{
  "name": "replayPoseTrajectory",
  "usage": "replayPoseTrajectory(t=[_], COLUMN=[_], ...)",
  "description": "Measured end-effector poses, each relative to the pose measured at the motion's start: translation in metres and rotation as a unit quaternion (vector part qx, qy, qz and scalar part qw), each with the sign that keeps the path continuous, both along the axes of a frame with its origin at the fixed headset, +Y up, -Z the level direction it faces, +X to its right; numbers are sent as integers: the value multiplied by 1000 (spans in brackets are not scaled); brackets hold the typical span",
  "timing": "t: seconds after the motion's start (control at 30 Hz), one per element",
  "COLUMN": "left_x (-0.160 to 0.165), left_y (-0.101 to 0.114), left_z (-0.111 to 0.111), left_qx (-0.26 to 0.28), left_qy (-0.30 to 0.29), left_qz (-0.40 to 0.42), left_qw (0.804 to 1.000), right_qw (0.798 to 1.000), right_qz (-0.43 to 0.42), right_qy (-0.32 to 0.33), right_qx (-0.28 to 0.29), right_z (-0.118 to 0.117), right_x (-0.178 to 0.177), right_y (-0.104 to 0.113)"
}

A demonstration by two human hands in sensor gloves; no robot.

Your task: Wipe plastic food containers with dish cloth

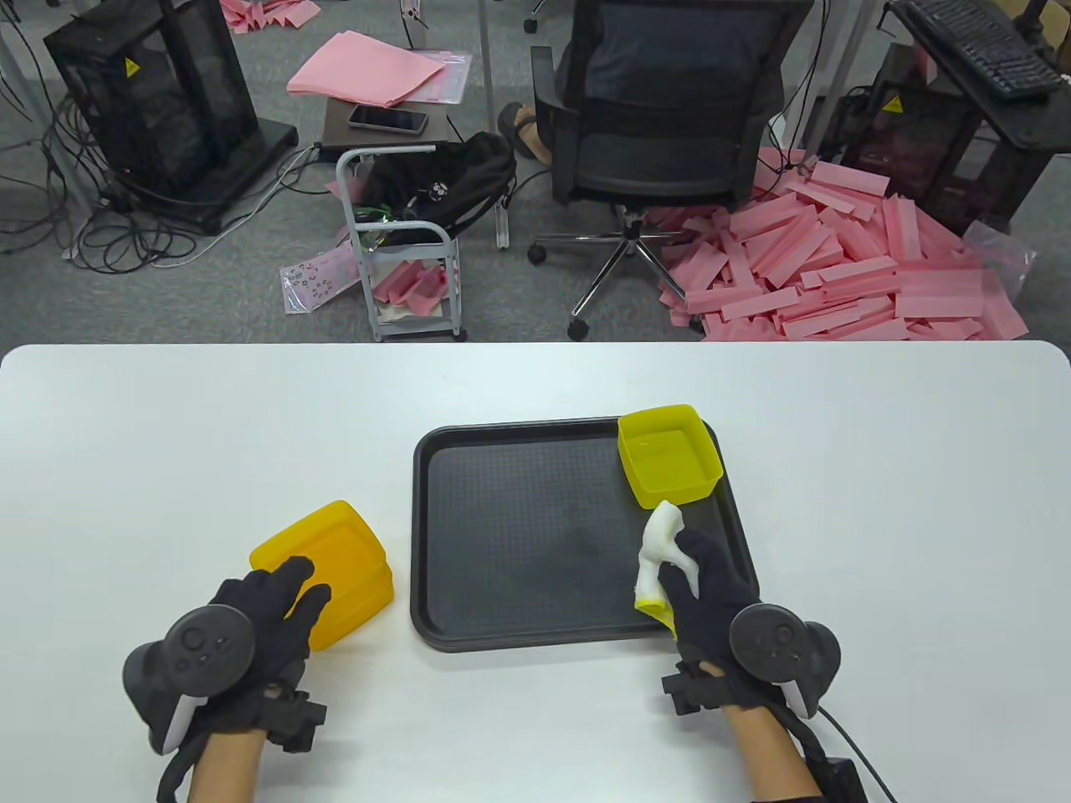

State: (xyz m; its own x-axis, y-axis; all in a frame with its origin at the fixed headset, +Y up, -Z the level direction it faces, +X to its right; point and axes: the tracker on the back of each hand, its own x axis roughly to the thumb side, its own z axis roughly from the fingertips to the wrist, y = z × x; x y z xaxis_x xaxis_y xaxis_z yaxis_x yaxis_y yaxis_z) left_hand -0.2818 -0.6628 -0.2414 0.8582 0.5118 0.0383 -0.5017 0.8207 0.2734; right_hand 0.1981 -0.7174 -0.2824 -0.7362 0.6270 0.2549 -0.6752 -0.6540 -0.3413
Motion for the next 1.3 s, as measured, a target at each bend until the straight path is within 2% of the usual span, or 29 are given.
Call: replayPoseTrajectory(t=[0.23,0.5,0.63,0.77,0.9,1.03,1.1,1.17,1.3], left_x=[84,176,209,241,266,284,292,295,296], left_y=[25,26,15,-6,-26,-47,-58,-65,-72], left_z=[-46,-121,-169,-218,-254,-276,-285,-291,-296], left_qx=[-12,-80,-128,-174,-217,-247,-249,-257,-259], left_qy=[-91,-171,-180,-190,-177,-182,-179,-172,-178], left_qz=[-31,-63,-79,-88,-124,-105,-140,-149,-106], left_qw=[995,980,972,962,952,946,942,939,943], right_qw=[999,997,997,997,997,997,997,997,997], right_qz=[-32,-47,-33,-24,-27,-29,-29,-28,-22], right_qy=[-41,-62,-59,-59,-62,-65,-65,-63,-59], right_qx=[-10,-23,-29,-33,-36,-35,-35,-34,-37], right_z=[-3,-5,-6,-8,-10,-10,-10,-11,-12], right_x=[26,39,35,35,37,39,40,40,40], right_y=[-2,-4,-4,-6,-7,-6,-6,-5,-6])
